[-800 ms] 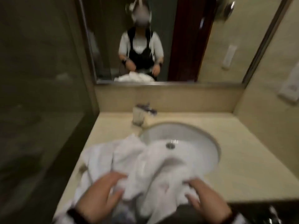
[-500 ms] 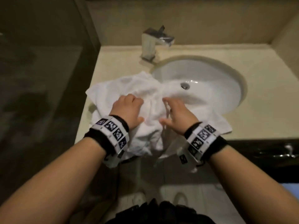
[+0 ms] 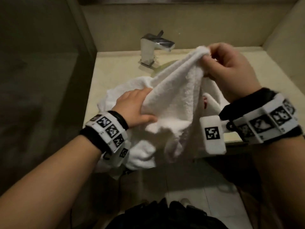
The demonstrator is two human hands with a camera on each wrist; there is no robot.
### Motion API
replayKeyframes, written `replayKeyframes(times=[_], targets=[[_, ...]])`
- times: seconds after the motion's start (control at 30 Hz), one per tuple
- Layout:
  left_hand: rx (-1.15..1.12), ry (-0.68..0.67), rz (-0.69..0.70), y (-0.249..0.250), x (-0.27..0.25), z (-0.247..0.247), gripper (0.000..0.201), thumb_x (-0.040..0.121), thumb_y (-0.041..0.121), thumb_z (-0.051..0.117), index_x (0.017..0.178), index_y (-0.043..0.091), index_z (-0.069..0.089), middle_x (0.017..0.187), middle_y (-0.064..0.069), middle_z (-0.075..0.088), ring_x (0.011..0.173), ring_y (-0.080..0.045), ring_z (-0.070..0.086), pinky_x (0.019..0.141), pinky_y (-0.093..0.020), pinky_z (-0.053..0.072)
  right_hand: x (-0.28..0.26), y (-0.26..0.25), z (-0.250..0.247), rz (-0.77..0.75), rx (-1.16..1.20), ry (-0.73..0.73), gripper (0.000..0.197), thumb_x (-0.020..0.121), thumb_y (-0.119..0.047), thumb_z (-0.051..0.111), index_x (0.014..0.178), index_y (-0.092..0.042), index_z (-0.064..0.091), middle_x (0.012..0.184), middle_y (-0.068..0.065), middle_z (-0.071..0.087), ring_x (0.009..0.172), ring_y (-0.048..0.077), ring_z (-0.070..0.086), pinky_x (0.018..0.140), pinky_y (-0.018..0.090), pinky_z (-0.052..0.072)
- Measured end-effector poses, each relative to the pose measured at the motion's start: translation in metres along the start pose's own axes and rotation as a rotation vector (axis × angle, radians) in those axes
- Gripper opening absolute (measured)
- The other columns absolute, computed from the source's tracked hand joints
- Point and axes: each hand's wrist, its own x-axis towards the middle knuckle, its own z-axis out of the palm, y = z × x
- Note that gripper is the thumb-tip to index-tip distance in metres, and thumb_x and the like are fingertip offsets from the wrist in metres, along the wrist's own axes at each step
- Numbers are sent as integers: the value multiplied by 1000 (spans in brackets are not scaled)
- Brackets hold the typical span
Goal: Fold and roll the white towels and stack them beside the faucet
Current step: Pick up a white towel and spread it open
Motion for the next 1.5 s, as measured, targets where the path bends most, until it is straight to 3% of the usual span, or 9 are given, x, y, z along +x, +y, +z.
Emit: replayKeyframes(times=[0.13,0.27,0.4,0.5,0.67,0.93,1.07,1.37,1.5], targets=[[-226,99,-17,15,25,-11,27,91,10,44,115,7,56,124,-17,57,116,-31,50,90,-28,35,-3,5,7,-35,-161,-3,8,87,-33,54,92,-31,48,88,-11,53,76,0,53,73,10,44],[-678,183,64,40,37,-46,38,82,-9,37,114,1,54,114,-17,58,106,-19,51,87,-27,39,-20,37,29,129,-386,-243,92,69,-32,76,138,-15,18,140,3,28,130,14,29,109,21,27],[-654,87,220,73,38,-62,47,69,16,37,110,2,55,113,-20,60,105,-27,55,94,-36,42,-13,40,39,92,-250,-59,56,76,-6,69,127,-7,45,118,-5,48,113,5,44,80,-8,29],[-619,27,178,62,39,-52,54,70,28,59,120,13,47,124,-15,54,116,-26,52,102,-40,42,-5,28,2,112,-290,95,40,87,-10,55,126,-3,48,120,3,53,108,8,44,92,0,30],[-265,-23,183,78,51,-23,55,79,26,68,128,14,46,130,-9,53,119,-24,50,93,-25,39,-3,-21,-75,-66,-126,200,35,86,3,52,95,-30,52,88,-20,51,69,-30,50,63,-4,40],[-463,-93,347,241,118,6,30,92,25,51,121,16,55,116,-1,61,101,-13,53,76,-15,35,-5,-54,-261,-59,-458,303,40,82,-19,65,120,-24,53,107,-9,57,96,1,56,74,5,43],[-406,-258,307,297,153,58,29,91,24,54,117,13,57,115,-5,62,103,-19,56,72,-15,34,3,-13,-338,97,-677,116,35,83,-18,63,118,-24,57,112,-1,58,106,13,52,89,28,40],[-9,-216,-196,274,209,132,43,88,29,54,127,13,44,126,-15,54,113,-32,53,94,-36,42,46,189,-350,392,-826,-265,41,85,-25,61,119,-4,53,119,19,59,107,33,57,87,34,42],[-74,-112,114,313,222,150,45,83,28,61,125,17,47,120,-8,55,107,-25,55,89,-32,41,18,228,-370,410,-777,-168,40,86,-27,59,122,-11,52,120,12,56,98,20,57,84,28,42]])
